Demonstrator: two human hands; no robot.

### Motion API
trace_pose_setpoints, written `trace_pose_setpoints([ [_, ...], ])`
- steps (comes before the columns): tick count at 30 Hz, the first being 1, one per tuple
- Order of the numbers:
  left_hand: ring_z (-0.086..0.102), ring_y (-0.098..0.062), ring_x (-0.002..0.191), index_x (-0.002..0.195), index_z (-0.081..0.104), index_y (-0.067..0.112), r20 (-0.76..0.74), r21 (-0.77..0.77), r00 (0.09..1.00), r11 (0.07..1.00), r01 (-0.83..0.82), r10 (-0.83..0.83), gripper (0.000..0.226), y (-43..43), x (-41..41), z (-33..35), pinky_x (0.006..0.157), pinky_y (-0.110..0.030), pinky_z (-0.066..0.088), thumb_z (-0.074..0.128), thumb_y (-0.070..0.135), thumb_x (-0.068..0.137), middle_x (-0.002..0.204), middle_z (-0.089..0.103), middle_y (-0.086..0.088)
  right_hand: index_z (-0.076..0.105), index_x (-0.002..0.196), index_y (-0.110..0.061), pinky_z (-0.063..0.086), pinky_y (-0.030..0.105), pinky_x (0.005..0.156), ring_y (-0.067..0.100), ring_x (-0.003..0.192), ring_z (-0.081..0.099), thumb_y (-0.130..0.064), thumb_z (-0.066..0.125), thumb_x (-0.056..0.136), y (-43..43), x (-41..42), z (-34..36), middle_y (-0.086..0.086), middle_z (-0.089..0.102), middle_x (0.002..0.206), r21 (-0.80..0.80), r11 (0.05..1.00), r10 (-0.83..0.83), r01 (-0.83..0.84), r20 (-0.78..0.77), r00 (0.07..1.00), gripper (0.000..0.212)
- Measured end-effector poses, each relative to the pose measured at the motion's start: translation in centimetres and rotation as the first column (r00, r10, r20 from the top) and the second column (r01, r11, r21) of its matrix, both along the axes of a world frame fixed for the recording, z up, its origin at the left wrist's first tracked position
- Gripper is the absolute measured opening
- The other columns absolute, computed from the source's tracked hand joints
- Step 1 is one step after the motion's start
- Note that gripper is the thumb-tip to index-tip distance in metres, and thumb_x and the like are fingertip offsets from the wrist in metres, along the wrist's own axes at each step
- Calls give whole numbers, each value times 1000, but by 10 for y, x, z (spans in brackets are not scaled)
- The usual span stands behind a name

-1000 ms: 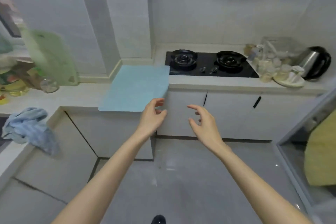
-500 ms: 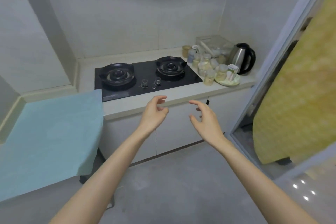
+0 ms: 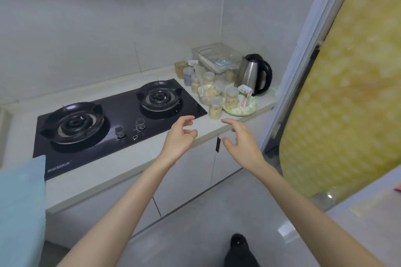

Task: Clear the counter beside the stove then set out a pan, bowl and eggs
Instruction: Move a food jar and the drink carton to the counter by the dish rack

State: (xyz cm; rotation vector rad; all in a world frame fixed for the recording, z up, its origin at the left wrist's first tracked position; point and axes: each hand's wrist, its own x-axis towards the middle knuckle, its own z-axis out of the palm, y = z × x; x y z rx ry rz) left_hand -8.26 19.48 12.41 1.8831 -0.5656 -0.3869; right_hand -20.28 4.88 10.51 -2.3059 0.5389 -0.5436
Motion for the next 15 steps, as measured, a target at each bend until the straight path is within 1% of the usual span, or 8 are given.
trace_pose_setpoints([
  [2,58,-8,99,130,50,26,-1,13,1000,1000,-13,13,44,-28,14,-6,81,-24,46,55,12,89,126,54,6,42,137,-28,40,29,93,15,121,42,-16,55,92,-32,15,-6,-7,44,139,-2,1000,19,-19,-3,1000,48],
  [5,57,-9,101,132,49,25,-5,41,999,998,-46,46,46,-73,34,-13,84,-27,48,56,12,89,128,55,5,43,137,-27,40,36,101,17,125,41,-16,56,91,-82,39,-10,-7,45,140,4,999,45,-45,-12,999,48],
  [9,56,-13,108,135,47,24,-7,94,996,992,-89,90,49,-129,60,-17,93,-31,47,60,16,88,132,54,2,44,135,-29,39,37,102,15,124,42,-18,57,91,-147,71,-11,-9,46,139,12,995,99,-98,-40,994,47],
  [13,53,-17,116,141,42,22,-18,122,992,985,-125,128,59,-174,83,-23,88,-26,41,64,19,87,137,50,-1,47,132,-26,39,34,101,16,123,43,-17,58,88,-204,103,-15,-8,50,135,16,987,160,-159,-39,986,46],
  [15,51,-18,117,143,40,22,-1,153,991,980,-130,131,63,-194,94,-29,87,-24,38,67,22,85,134,49,0,48,132,-26,38,31,99,15,124,43,-16,58,88,-228,120,-19,-8,50,133,19,986,168,-167,-54,984,46],
])
